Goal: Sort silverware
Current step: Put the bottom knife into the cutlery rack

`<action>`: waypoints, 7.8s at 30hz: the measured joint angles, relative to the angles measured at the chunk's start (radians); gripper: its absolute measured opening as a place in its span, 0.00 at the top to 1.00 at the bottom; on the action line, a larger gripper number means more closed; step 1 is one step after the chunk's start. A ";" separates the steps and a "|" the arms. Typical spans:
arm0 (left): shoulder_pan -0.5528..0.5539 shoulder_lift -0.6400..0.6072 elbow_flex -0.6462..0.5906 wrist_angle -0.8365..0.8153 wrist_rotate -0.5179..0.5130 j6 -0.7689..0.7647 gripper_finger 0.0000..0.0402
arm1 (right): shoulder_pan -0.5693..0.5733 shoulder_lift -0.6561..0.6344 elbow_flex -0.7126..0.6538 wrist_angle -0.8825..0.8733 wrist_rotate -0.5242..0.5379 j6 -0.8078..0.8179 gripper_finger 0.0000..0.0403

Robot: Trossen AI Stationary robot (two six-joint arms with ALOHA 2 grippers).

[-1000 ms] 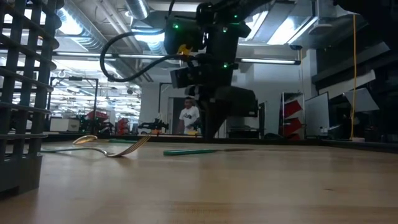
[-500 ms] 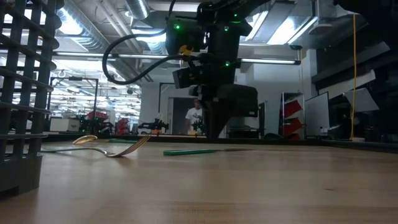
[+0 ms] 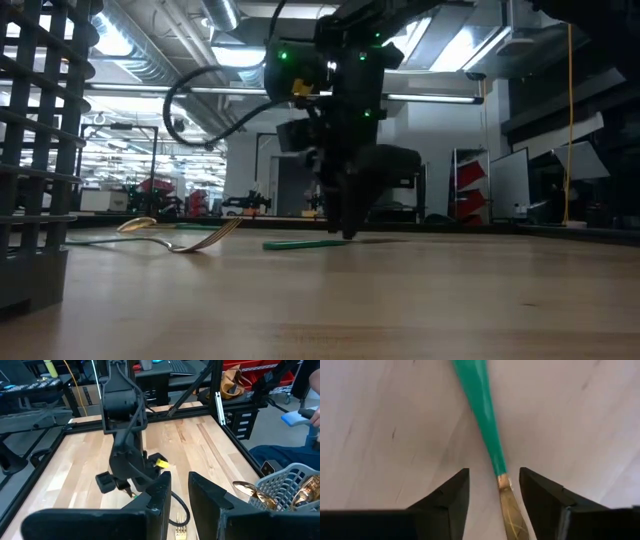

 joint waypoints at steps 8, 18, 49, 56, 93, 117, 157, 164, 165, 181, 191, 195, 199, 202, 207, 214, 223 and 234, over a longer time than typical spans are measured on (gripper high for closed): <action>0.000 0.000 0.000 -0.001 0.000 0.000 0.85 | -0.031 0.016 0.000 0.004 -0.001 -0.010 0.71; 0.000 0.000 0.000 -0.002 0.000 0.000 0.85 | -0.053 0.051 0.005 -0.023 -0.056 -0.011 0.80; 0.000 0.000 0.000 -0.018 0.000 0.000 0.85 | -0.051 0.059 0.020 -0.040 -0.063 0.036 0.86; 0.000 0.000 0.000 -0.022 0.000 -0.001 0.85 | -0.044 0.069 0.077 -0.063 -0.004 0.046 0.72; 0.000 0.000 0.000 -0.022 0.000 -0.001 0.85 | -0.045 0.061 0.027 -0.019 -0.108 0.054 0.87; 0.000 0.000 0.000 -0.021 0.000 -0.001 0.85 | -0.044 0.068 0.085 -0.052 -0.079 0.066 0.85; 0.000 0.000 0.000 -0.022 0.000 0.000 0.85 | -0.045 0.109 0.085 -0.065 -0.078 0.122 0.88; 0.000 0.000 0.000 -0.022 0.000 0.000 0.85 | -0.045 0.112 0.084 -0.065 -0.076 0.121 0.95; 0.000 0.000 0.000 -0.022 0.000 0.000 0.85 | -0.045 0.112 0.084 -0.065 -0.076 0.121 0.94; 0.000 0.000 0.000 -0.022 0.000 0.000 0.85 | -0.046 0.125 0.175 -0.109 -0.067 0.121 0.91; 0.000 0.000 0.000 -0.022 0.000 0.000 0.85 | -0.047 0.124 0.188 -0.107 -0.039 0.119 0.90; 0.000 0.000 0.000 -0.022 0.000 0.000 0.85 | -0.047 0.123 0.189 -0.107 0.001 0.118 0.90; 0.000 0.000 0.000 -0.022 0.000 0.000 0.85 | -0.047 0.122 0.189 -0.108 0.052 0.117 0.90; 0.000 0.000 0.000 -0.022 0.000 0.000 0.85 | -0.047 0.121 0.190 -0.108 0.074 0.117 0.90; 0.000 0.000 0.000 -0.022 0.000 0.000 0.85 | -0.046 0.121 0.191 -0.109 0.090 0.090 0.90; 0.000 0.000 0.000 -0.022 0.000 0.000 0.85 | -0.046 0.119 0.191 -0.109 0.095 0.066 0.90; 0.000 0.000 0.000 -0.022 -0.042 0.000 0.85 | -0.045 0.119 0.191 -0.110 0.250 0.009 0.90; 0.000 0.000 0.000 -0.022 -0.151 0.000 0.85 | -0.045 0.119 0.192 -0.109 0.333 -0.040 0.90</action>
